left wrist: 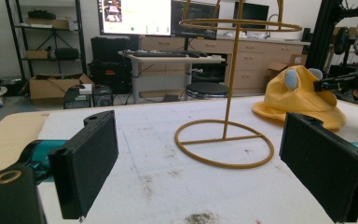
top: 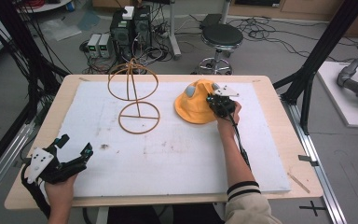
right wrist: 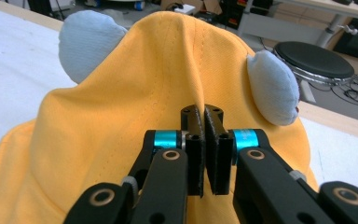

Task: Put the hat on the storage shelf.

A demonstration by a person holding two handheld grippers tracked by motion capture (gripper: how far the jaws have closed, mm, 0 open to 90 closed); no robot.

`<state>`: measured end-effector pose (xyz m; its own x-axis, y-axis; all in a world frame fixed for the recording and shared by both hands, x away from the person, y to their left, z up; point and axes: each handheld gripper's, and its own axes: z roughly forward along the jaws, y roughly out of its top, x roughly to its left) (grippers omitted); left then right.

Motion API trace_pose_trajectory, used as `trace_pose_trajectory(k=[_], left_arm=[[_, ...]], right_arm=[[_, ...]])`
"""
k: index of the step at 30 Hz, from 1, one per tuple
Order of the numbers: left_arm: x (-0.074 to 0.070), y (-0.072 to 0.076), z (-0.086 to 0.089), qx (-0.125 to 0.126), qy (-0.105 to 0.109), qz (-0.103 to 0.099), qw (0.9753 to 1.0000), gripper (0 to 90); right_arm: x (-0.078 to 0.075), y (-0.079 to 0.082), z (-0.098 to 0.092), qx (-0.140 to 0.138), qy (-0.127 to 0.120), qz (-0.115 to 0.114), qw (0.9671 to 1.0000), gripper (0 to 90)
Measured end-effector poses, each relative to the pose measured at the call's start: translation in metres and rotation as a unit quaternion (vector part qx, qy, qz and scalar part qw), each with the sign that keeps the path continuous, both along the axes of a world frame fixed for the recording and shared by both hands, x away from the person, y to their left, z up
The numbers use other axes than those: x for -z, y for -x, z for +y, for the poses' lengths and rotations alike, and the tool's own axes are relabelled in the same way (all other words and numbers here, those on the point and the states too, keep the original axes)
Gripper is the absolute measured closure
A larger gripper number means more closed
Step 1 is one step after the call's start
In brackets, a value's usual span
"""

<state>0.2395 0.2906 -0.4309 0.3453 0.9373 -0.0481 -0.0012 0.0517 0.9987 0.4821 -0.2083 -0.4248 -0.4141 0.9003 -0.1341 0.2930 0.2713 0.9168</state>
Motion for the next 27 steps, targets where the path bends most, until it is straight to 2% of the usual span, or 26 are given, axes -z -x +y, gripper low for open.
trace_pose_trajectory(k=[5, 8, 9, 10, 11, 13, 14, 16, 17, 18, 21, 24, 25, 27], left_arm=[[0.0, 0.0, 0.0, 0.0, 0.0, 0.001, 1.0, 11.9], [0.0, 0.0, 0.0, 0.001, -0.001, 0.0, 1.0, 12.0], [0.0, -0.001, -0.001, 0.002, 0.0, -0.001, 1.0, 11.9], [0.0, -0.001, -0.001, 0.002, -0.001, -0.001, 1.0, 11.9], [0.0, -0.002, -0.001, 0.003, -0.001, 0.0, 1.0, 11.9], [0.0, -0.002, -0.001, 0.005, -0.002, 0.001, 1.0, 12.0], [0.0, -0.003, -0.002, 0.006, -0.003, -0.001, 1.0, 12.0], [0.0, -0.002, -0.002, 0.007, -0.003, -0.003, 1.0, 12.0], [0.0, -0.002, -0.001, 0.007, -0.002, -0.003, 1.0, 12.0], [0.0, -0.002, -0.001, 0.007, -0.002, -0.003, 1.0, 12.0], [-0.001, -0.002, -0.001, 0.006, -0.001, -0.004, 1.0, 12.0], [-0.002, 0.0, 0.0, 0.004, 0.0, -0.009, 0.9999, 12.0], [-0.002, 0.0, 0.0, 0.004, 0.0, -0.009, 0.9999, 12.0], [-0.003, 0.0, 0.001, 0.004, 0.0, -0.009, 0.9999, 12.0]], right_arm=[[-0.006, 0.003, -0.002, 0.0, -0.023, -0.003, 0.9997, 89.3], [-0.014, 0.007, -0.006, 0.003, -0.035, -0.021, 0.9991, 89.3], [-0.022, 0.009, -0.01, 0.004, -0.049, -0.034, 0.9982, 89.3], [-0.022, 0.009, -0.01, 0.004, -0.049, -0.034, 0.9982, 89.3], [-0.027, 0.011, -0.012, 0.006, -0.056, -0.039, 0.9976, 89.2], [-0.047, 0.018, -0.016, 0.007, -0.074, -0.069, 0.9949, 89.2], [-0.047, 0.018, -0.016, 0.007, -0.074, -0.069, 0.9949, 89.2], [-0.062, 0.023, -0.018, 0.005, -0.093, -0.094, 0.9912, 89.1], [-0.076, 0.029, -0.018, 0.004, -0.107, -0.119, 0.9871, 89.0], [-0.076, 0.029, -0.018, 0.004, -0.107, -0.119, 0.9871, 89.0], [-0.101, 0.039, -0.015, -0.006, -0.127, -0.151, 0.9803, 88.9], [-0.118, 0.046, -0.009, -0.017, -0.135, -0.17, 0.9761, 88.8], [-0.118, 0.046, -0.009, -0.017, -0.135, -0.17, 0.9761, 88.8], [-0.13, 0.052, -0.003, -0.026, -0.136, -0.188, 0.9723, 88.8]])
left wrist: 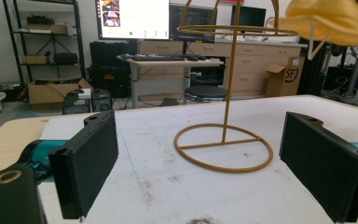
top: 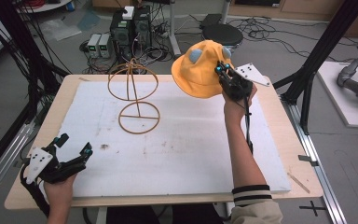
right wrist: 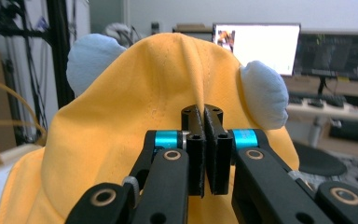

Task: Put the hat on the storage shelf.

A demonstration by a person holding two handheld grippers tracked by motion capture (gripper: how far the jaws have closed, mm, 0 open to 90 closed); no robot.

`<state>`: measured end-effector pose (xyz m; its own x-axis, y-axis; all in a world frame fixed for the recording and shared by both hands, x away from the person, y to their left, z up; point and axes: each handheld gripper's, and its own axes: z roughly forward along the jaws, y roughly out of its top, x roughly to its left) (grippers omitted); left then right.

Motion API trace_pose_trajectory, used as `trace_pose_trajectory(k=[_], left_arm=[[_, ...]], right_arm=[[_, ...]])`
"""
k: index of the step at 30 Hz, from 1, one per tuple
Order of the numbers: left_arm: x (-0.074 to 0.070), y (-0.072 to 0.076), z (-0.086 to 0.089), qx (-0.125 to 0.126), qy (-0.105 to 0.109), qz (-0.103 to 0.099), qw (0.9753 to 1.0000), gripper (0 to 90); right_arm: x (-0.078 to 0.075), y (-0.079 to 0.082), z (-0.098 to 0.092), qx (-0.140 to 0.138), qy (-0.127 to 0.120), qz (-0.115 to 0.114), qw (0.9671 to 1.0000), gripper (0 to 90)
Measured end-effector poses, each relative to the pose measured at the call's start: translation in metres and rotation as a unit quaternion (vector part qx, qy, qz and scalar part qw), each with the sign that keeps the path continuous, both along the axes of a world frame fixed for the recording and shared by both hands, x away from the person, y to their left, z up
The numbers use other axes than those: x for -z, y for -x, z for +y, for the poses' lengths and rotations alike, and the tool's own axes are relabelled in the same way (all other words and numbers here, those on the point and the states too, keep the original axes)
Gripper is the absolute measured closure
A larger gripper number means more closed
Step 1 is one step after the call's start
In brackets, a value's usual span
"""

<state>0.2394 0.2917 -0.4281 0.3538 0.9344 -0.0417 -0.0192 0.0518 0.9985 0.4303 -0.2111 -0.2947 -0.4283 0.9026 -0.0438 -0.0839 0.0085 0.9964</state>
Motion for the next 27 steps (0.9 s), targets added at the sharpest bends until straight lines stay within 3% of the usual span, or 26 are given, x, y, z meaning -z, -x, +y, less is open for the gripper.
trace_pose_trajectory(k=[7, 11, 22, 27], left_arm=[[-0.001, 0.0, -0.003, 0.008, -0.001, -0.002, 1.0, 12.3], [-0.002, 0.001, -0.003, 0.009, -0.003, -0.006, 0.9999, 12.3], [-0.004, 0.005, 0.003, 0.0, 0.006, -0.012, 0.9999, 12.3], [-0.004, 0.01, 0.005, -0.004, 0.005, -0.016, 0.9998, 12.7]], right_arm=[[-0.037, 0.01, 0.03, -0.02, -0.008, -0.034, 0.9992, 88.7], [-0.047, 0.011, 0.047, -0.035, -0.008, -0.041, 0.9985, 88.7], [-0.061, 0.012, 0.096, -0.064, -0.006, -0.041, 0.9971, 88.7], [-0.062, 0.009, 0.127, -0.081, -0.001, -0.033, 0.9962, 88.8]])
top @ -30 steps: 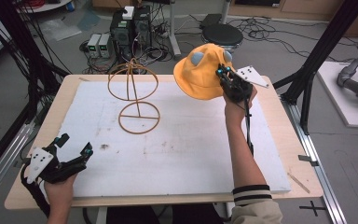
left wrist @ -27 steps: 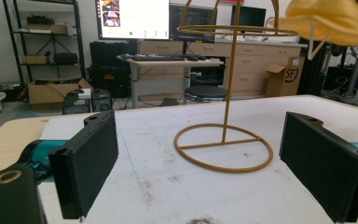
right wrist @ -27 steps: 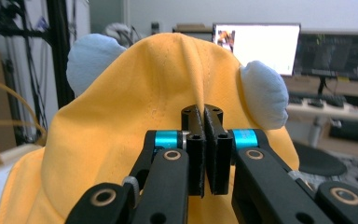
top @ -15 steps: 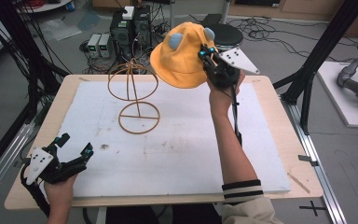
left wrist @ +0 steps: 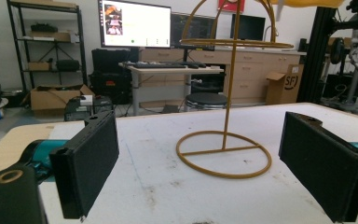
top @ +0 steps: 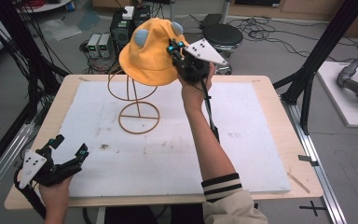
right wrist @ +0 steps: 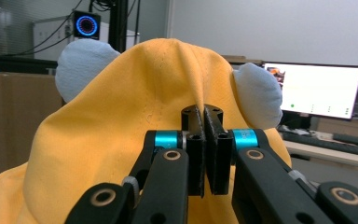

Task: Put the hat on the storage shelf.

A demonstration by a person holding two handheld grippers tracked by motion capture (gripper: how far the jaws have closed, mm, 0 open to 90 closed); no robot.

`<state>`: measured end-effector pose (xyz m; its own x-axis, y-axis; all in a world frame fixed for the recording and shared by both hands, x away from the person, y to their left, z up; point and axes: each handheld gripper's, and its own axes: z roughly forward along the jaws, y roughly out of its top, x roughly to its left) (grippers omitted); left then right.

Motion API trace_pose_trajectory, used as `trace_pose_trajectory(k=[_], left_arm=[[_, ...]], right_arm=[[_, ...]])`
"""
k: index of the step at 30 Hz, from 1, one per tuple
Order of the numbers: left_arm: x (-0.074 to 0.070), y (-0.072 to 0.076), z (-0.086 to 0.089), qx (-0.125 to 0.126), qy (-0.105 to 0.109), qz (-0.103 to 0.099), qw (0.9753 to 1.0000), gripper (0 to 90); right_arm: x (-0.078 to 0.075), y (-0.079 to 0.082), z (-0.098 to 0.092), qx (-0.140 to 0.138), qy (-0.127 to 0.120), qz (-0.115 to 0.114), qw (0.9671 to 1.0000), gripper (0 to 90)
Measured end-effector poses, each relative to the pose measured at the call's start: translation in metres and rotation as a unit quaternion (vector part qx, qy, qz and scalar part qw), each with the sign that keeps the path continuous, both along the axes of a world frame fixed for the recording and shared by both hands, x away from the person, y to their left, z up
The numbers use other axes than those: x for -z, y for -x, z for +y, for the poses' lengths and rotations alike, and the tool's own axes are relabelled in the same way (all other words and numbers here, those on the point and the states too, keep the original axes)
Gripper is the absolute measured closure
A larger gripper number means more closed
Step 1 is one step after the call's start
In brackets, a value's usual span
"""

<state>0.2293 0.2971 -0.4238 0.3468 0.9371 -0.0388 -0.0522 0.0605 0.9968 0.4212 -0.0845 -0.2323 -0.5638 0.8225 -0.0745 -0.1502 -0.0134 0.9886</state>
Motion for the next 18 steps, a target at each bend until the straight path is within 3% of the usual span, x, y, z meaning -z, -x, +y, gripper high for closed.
trace_pose_trajectory(k=[6, 15, 18], left_arm=[[-0.003, 0.006, 0.001, -0.001, 0.003, -0.015, 0.9999, 12.9], [-0.005, 0.009, 0.003, -0.002, 0.005, -0.02, 0.9998, 12.8], [-0.006, 0.009, 0.003, -0.004, 0.005, -0.022, 0.9997, 12.8]], right_arm=[[0.003, -0.006, 0.027, -0.011, 0.007, 0.009, 0.9999, 88.7], [0.014, -0.01, 0.055, -0.026, 0.019, 0.035, 0.9989, 88.7], [0.02, -0.009, 0.065, -0.032, 0.039, 0.041, 0.9979, 88.6]])
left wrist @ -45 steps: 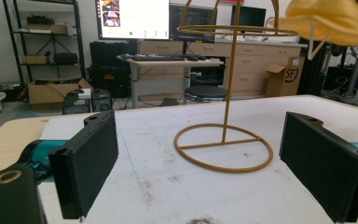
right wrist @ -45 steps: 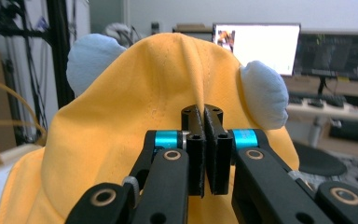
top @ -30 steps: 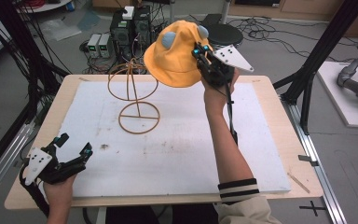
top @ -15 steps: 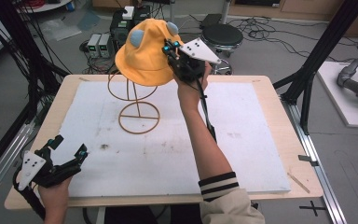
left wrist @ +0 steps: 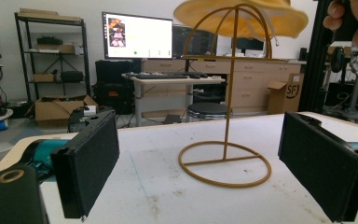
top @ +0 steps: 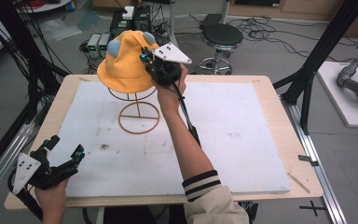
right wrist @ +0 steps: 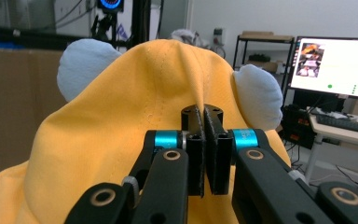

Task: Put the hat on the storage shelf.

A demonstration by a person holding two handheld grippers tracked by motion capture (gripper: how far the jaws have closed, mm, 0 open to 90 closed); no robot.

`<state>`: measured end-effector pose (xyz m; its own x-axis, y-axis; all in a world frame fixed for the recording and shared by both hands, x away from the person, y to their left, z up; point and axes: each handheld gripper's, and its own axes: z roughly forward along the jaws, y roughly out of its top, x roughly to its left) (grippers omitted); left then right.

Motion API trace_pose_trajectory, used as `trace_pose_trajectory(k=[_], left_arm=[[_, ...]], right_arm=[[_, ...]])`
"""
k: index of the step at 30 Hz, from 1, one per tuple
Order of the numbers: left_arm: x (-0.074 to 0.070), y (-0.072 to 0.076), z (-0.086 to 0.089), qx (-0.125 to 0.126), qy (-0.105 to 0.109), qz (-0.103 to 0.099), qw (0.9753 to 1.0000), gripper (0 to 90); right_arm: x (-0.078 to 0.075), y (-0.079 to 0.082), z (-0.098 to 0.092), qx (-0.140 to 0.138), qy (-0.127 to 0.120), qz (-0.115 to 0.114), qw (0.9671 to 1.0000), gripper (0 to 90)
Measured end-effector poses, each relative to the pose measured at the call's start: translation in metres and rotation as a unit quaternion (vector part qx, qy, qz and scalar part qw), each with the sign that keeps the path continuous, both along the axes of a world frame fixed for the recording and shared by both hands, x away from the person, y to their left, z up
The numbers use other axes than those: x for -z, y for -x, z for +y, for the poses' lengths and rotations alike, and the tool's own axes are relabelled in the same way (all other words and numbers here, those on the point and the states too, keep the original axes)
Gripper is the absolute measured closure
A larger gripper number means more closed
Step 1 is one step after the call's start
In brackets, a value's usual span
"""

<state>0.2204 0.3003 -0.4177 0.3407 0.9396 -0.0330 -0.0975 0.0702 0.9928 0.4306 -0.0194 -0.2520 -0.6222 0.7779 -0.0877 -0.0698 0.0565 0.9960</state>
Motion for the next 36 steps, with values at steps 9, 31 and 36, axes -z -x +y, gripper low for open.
trace_pose_trajectory(k=[9, 31, 36], left_arm=[[-0.001, 0.002, 0.002, -0.005, 0.001, 0.0, 1.0, 12.8], [0.0, -0.001, 0.001, -0.004, 0.0, 0.004, 1.0, 12.5], [0.0, -0.001, 0.001, -0.001, 0.002, 0.003, 1.0, 12.4]], right_arm=[[0.023, 0.002, 0.016, -0.01, 0.035, 0.006, 0.9993, 87.2], [0.003, 0.023, -0.033, 0.041, -0.013, -0.058, 0.9974, 21.0], [-0.004, 0.028, -0.059, 0.052, -0.009, -0.068, 0.9963, 20.4]])
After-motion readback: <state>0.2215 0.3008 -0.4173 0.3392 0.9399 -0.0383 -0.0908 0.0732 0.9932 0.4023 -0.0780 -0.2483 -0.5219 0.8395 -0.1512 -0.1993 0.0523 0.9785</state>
